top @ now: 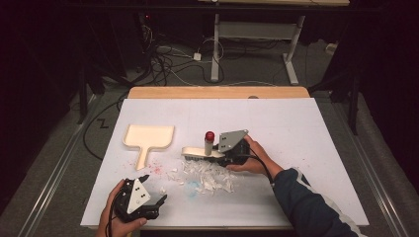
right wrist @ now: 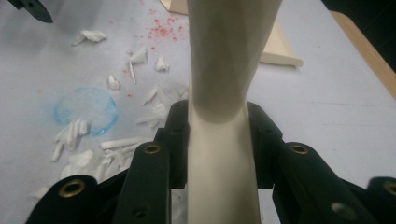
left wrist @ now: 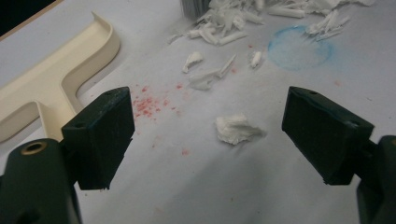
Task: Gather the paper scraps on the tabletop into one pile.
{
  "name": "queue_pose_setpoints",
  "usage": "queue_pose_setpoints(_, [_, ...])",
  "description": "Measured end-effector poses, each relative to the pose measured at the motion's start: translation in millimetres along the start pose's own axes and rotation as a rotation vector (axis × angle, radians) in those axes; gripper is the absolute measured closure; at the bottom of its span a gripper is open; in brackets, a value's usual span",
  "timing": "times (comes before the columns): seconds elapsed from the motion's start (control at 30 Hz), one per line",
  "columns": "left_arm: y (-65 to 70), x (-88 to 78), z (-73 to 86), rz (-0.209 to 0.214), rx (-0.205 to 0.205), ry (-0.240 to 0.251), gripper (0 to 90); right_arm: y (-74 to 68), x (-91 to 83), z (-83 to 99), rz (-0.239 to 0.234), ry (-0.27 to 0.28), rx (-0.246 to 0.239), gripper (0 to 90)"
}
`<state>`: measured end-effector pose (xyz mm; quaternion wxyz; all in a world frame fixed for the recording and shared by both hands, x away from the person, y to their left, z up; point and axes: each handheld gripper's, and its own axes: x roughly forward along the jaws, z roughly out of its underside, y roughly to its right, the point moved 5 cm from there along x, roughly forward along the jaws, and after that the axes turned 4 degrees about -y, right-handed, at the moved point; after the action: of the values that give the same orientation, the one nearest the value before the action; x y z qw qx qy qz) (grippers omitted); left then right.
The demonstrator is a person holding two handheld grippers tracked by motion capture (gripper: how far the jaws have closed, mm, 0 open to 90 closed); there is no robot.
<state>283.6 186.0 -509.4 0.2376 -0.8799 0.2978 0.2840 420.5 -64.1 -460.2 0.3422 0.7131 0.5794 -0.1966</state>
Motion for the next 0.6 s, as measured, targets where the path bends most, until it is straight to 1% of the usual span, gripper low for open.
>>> queue_pose_setpoints(0.1, [0.4, -0.3, -0.5, -0.003, 0.000, 0.001, 16.4, 1.1, -10.0, -0.7, 0.037, 0.009, 0.030, 68.2])
queue_pose_setpoints(0.13, [0.5, -0.4, -0.7, -0.002, -0.001, 0.003, 16.4, 2.7, -13.8, -1.2, 0.064, 0.013, 0.045, 68.2])
queue_pose_setpoints(0.17, [1.5, -0.6, -0.3, 0.004, -0.011, -0.004, 16.4, 4.2, -18.1, -1.6, 0.086, 0.020, 0.059, 68.2])
queue_pose_setpoints(0.2, [0.9, -0.5, -0.9, -0.003, -0.001, 0.002, 16.4, 5.6, -22.8, -1.9, 0.103, 0.026, 0.073, 68.2])
queue_pose_setpoints(0.23, [1.8, -0.6, -0.4, 0.002, -0.010, -0.004, 16.4, 7.4, -27.6, -1.9, 0.126, 0.030, 0.097, 68.2])
queue_pose_setpoints(0.27, [2.1, -0.9, -0.5, 0.005, -0.009, -0.006, 16.4, 9.0, -32.5, -1.6, 0.158, 0.029, 0.122, 68.2])
queue_pose_setpoints(0.4, [2.8, -0.4, -0.7, 0.005, -0.008, -0.006, 16.4, 11.6, -51.4, 5.3, 0.235, -0.009, 0.190, 68.2])
queue_pose_setpoints(0.53, [3.3, -1.0, -0.9, 0.004, 0.002, -0.012, 16.4, 12.7, -69.2, 17.2, 0.287, -0.035, 0.248, 68.2])
queue_pose_setpoints(0.6, [3.7, -0.6, -1.1, 0.005, 0.002, -0.013, 16.4, 13.2, -78.8, 25.7, 0.330, -0.059, 0.273, 68.2])
